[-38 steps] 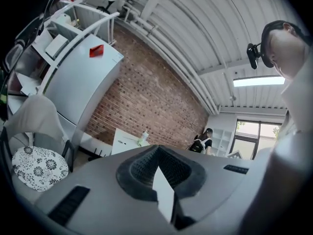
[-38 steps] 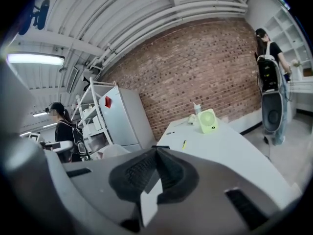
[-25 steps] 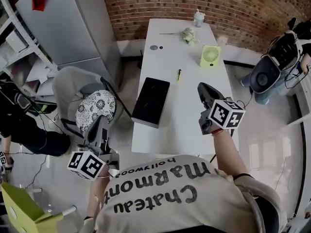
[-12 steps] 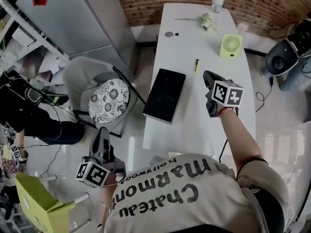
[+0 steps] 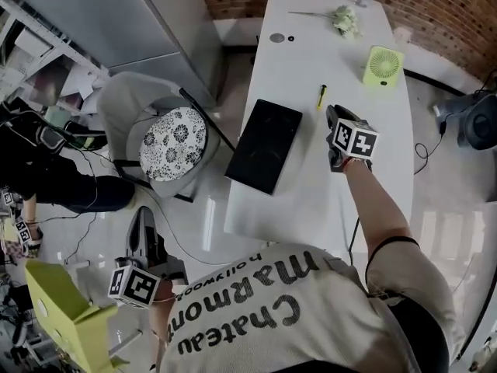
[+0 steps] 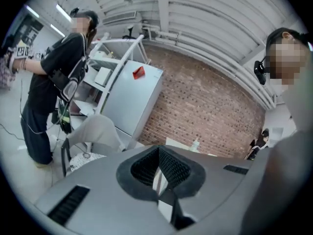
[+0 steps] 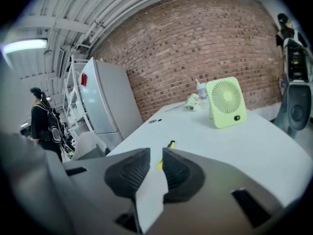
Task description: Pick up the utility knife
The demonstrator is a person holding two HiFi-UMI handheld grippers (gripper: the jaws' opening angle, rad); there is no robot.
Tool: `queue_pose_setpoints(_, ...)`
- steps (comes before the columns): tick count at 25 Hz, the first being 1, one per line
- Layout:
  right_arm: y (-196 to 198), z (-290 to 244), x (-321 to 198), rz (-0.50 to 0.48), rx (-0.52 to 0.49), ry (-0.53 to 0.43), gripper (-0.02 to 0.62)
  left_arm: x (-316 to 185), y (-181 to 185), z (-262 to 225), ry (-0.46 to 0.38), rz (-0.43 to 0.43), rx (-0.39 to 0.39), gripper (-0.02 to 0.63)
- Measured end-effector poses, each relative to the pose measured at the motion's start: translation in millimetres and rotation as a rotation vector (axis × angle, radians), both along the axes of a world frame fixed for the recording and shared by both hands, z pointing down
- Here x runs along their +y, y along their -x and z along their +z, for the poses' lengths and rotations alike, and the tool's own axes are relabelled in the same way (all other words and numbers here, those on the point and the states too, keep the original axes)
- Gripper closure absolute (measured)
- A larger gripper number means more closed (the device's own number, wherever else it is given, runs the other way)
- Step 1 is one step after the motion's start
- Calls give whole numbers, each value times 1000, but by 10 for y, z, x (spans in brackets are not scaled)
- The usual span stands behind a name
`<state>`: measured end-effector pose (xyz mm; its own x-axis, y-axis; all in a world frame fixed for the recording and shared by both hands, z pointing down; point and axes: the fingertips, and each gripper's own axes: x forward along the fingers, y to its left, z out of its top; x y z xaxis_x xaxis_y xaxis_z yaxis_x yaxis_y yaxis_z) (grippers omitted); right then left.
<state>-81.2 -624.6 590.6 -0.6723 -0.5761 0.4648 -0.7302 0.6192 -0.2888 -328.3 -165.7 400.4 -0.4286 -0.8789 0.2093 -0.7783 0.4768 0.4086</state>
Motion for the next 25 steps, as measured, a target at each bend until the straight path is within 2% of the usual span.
queue_pose_setpoints(4,153,210,-57,11,14,37,499,224,194,32,14,-86,5,606)
queue_pose_setpoints(7,332,385,-38,-27,71,49,486,310,299,79,18,-123,19,606)
queue_pose_setpoints(10,398,496,-97,-62,150,37,470,292,278,104,29,-123,17,606)
queue_pose_setpoints(15,464,611,-308,-53,229,22,468,315,315,183,42,-134,19,606)
queue_pose_setpoints(19,471,702,-314,-38,289,39,462,397,372,219,48,-161,22,606)
queue_pose_setpoints(25,468,824,-364,-2,347,107,454,351,377,289,71,-157,1,606)
